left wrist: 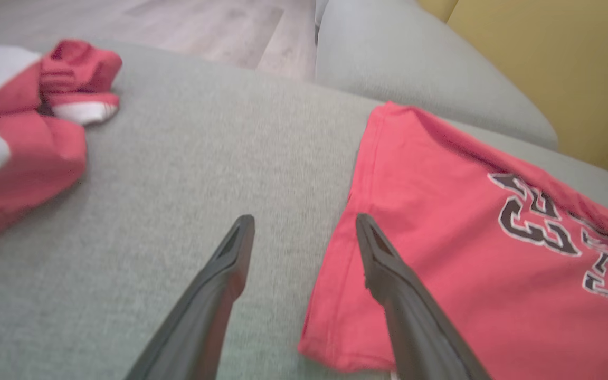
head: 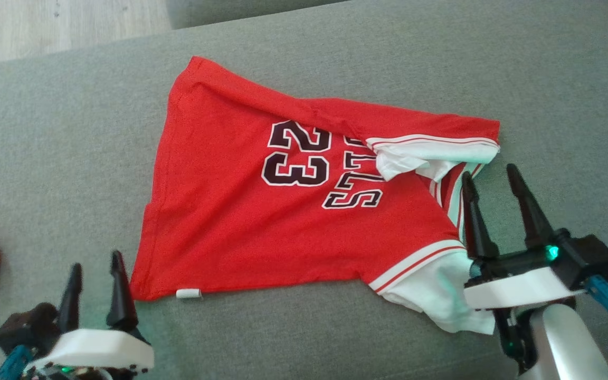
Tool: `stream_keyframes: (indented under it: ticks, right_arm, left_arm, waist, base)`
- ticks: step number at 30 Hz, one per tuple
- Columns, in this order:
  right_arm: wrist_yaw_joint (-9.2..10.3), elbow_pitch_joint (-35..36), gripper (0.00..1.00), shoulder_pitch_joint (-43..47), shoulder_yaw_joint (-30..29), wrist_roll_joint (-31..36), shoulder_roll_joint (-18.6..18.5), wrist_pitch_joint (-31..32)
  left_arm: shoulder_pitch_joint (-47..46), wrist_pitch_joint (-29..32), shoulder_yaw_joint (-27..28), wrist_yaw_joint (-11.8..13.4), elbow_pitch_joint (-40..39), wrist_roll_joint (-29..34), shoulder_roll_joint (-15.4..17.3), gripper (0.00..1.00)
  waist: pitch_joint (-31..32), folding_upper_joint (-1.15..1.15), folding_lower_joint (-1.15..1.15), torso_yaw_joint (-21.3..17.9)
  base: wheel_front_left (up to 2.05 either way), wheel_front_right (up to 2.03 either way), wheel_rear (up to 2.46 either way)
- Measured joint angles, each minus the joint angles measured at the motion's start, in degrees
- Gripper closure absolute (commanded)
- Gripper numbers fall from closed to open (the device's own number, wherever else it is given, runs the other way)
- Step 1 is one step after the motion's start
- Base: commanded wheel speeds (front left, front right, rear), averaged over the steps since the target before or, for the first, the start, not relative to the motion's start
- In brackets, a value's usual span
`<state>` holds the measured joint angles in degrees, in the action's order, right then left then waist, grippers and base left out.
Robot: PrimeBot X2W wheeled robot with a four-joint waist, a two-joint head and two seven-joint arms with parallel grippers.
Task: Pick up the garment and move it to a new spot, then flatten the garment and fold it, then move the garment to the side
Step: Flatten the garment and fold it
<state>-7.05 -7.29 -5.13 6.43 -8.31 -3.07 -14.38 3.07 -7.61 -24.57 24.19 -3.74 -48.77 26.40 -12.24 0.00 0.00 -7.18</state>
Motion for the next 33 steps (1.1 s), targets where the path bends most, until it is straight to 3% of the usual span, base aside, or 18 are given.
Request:
stream_keyframes:
  ticks: [7, 15, 25, 33]
  right_arm:
    - [0.0, 1.4, 0.0, 0.1, -1.3, 0.3, -0.4, 0.0]
    - [0.0, 1.4, 0.0, -0.1, 0.3, 0.3, -0.3, 0.0]
    - [0.0, 0.9, 0.0, -0.5, 3.1, -0.4, 0.1, 0.0]
    - [0.0, 1.0, 0.0, -0.5, 3.8, -1.3, 0.3, 0.0]
  left_arm:
    - [-0.8, -3.4, -1.4, -1.7, -0.9, 4.5, 0.4, 0.0]
    - [-15.9, 3.9, -11.5, -7.5, 1.2, 10.2, -1.5, 0.0]
    - [-34.6, 19.5, -24.9, -15.2, 19.1, 17.0, -8.4, 0.0]
    - [-38.5, 21.1, -26.0, -15.5, 28.6, 19.0, -9.0, 0.0]
  waist:
    - [0.5, 0.0, 0.0, -1.8]
    - [-0.2, 0.0, 0.0, -5.9]
    - [-3.0, 0.0, 0.01, -13.9]
    - [-4.6, 0.0, 0.01, -17.8]
  base:
    - [0.0, 0.0, 0.0]
    - [0.0, 0.0, 0.0]
    - [0.0, 0.0, 0.0]
    - [0.0, 0.0, 0.0]
